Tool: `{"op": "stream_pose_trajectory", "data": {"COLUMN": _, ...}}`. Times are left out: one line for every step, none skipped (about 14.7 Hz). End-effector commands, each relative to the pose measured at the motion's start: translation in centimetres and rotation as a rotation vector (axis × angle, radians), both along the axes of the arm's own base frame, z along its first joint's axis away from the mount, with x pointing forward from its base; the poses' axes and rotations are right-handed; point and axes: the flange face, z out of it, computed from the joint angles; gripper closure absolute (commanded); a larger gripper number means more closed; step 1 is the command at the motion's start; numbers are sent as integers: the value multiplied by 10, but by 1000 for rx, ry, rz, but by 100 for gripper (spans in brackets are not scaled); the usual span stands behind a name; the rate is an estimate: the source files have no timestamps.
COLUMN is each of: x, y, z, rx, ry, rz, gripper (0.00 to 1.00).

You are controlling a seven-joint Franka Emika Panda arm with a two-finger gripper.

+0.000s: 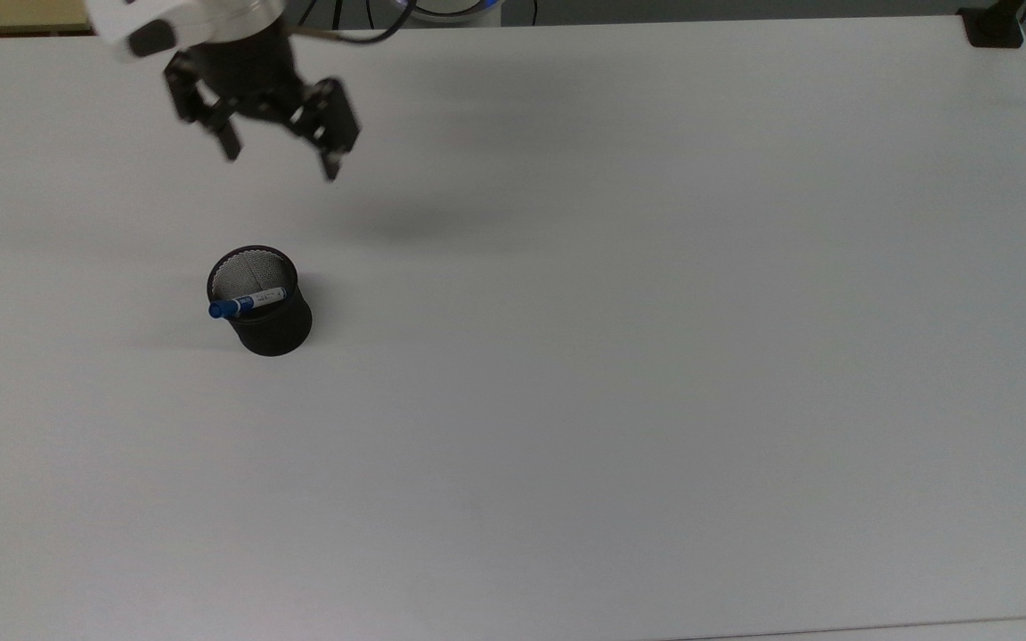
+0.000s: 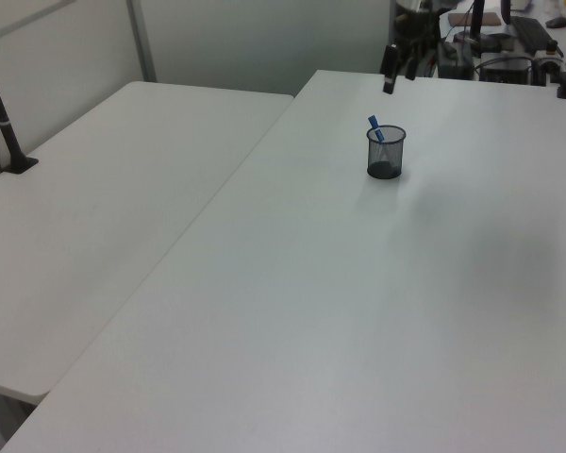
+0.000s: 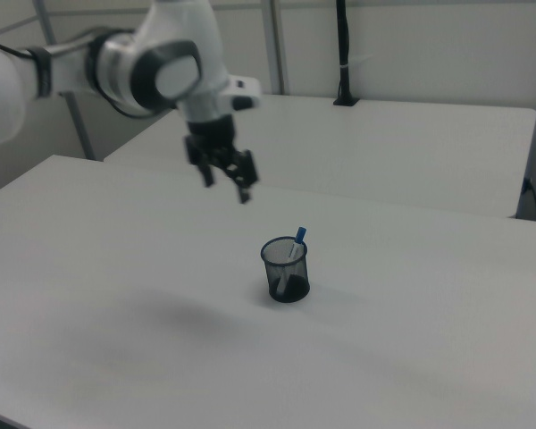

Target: Insert the marker

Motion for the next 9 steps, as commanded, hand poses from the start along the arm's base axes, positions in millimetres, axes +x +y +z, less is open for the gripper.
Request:
{"op": "stream_pose_trajectory", "data": {"x": -21, "y": 32, "z": 34, "rx": 24, "ry": 122, "rz": 53, "gripper": 0}}
{"op": "stream_pose_trajectory", "data": {"x": -26, "y": 33, "z": 42, "rx": 23, "ry": 118, "rz": 53, "gripper": 0}}
{"op": "stream_pose_trajectory", "data": {"x": -26, "y": 34, "z": 43, "rx": 22, "ry": 118, "rz": 47, "gripper": 0}}
{"op": "stream_pose_trajectory", "data": {"x": -25, "y": 33, "z": 41, "rx": 17, "ry": 117, "rz": 46, "gripper": 0}}
{"op": "stream_pose_trajectory", "data": {"x": -25, "y": 31, "z": 41, "rx": 6, "ry": 117, "rz": 44, "gripper": 0}}
{"op": "stream_pose_trajectory", "data": {"x": -25, "y": 28, "z": 42, "rx": 3, "ry": 117, "rz": 38, "gripper": 0}}
{"op": "stream_pose_trajectory", "data": {"x": -26, "y": 26, "z": 42, "rx": 3, "ry": 119, "rz": 35, "gripper": 0}}
{"op": "stream_pose_trajectory", "data": {"x": -26, "y": 24, "z": 43, "rx": 4, "ry": 116, "rz": 29, "gripper": 0}}
{"op": "stream_pose_trajectory", "data": {"x": -27, "y": 24, "z": 45, "rx": 4, "ry": 110, "rz": 31, "gripper": 0}}
